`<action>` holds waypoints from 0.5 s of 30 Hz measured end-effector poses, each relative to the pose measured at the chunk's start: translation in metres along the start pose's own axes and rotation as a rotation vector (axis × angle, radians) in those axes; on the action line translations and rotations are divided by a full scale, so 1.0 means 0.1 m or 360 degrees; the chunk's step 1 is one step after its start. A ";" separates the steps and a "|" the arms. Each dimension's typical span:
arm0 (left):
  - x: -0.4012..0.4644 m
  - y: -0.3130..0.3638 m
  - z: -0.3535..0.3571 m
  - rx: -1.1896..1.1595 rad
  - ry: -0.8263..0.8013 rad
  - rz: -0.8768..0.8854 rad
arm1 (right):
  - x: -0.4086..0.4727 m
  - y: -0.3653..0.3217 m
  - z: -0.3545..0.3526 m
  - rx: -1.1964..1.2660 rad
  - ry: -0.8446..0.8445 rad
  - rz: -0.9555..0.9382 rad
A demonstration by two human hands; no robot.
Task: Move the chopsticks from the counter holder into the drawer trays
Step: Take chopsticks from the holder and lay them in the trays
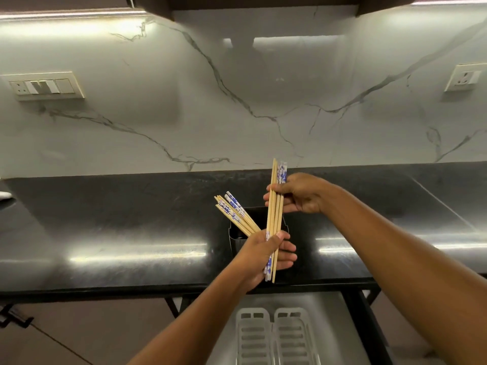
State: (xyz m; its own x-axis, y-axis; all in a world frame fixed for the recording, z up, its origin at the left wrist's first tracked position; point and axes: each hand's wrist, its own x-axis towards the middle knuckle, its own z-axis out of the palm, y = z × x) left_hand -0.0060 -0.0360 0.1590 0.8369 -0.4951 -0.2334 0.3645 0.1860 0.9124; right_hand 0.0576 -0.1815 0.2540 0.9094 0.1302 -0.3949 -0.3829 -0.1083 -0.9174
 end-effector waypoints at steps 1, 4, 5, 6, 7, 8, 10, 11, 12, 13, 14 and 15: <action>-0.02 -0.05 0.00 0.0038 0.0022 -0.0012 | 0.00 0.06 0.00 -0.0003 -0.0011 0.0019; -0.06 -0.17 0.01 0.0163 0.0049 -0.0004 | 0.01 0.10 -0.02 0.0014 0.0058 -0.0072; -0.07 -0.18 0.00 0.0211 0.0053 0.0004 | 0.02 0.08 -0.03 -0.0004 0.0112 -0.0146; -0.08 -0.19 -0.01 0.0255 0.0055 0.0015 | 0.02 0.04 -0.05 -0.0066 0.0167 -0.0216; -0.09 -0.19 -0.01 0.0293 0.0053 0.0025 | 0.00 -0.01 -0.07 -0.0156 0.0211 -0.0264; -0.10 -0.18 -0.02 0.0321 0.0048 0.0035 | -0.01 -0.05 -0.08 -0.0252 0.0243 -0.0288; -0.11 -0.17 -0.01 0.0359 0.0038 0.0053 | -0.03 -0.14 -0.10 -0.0400 0.0274 -0.0294; -0.12 -0.16 -0.01 0.0369 0.0039 0.0061 | -0.04 -0.18 -0.12 -0.0449 0.0279 -0.0300; -0.13 -0.15 -0.01 0.0374 0.0041 0.0068 | -0.04 -0.20 -0.12 -0.0484 0.0281 -0.0313; -0.13 -0.14 -0.02 0.0376 0.0044 0.0075 | -0.04 -0.23 -0.12 -0.0504 0.0284 -0.0332; -0.13 -0.13 -0.02 0.0373 0.0047 0.0083 | -0.04 -0.25 -0.11 -0.0520 0.0290 -0.0354; -0.13 -0.12 -0.03 0.0368 0.0048 0.0092 | -0.04 -0.26 -0.11 -0.0538 0.0302 -0.0376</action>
State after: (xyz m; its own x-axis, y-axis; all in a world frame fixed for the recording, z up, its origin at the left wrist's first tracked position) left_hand -0.0201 -0.0296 0.1501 0.8667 -0.4631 -0.1851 0.2152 0.0124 0.9765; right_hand 0.0659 -0.1896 0.2796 0.9912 0.0108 -0.1319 -0.1155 -0.4172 -0.9015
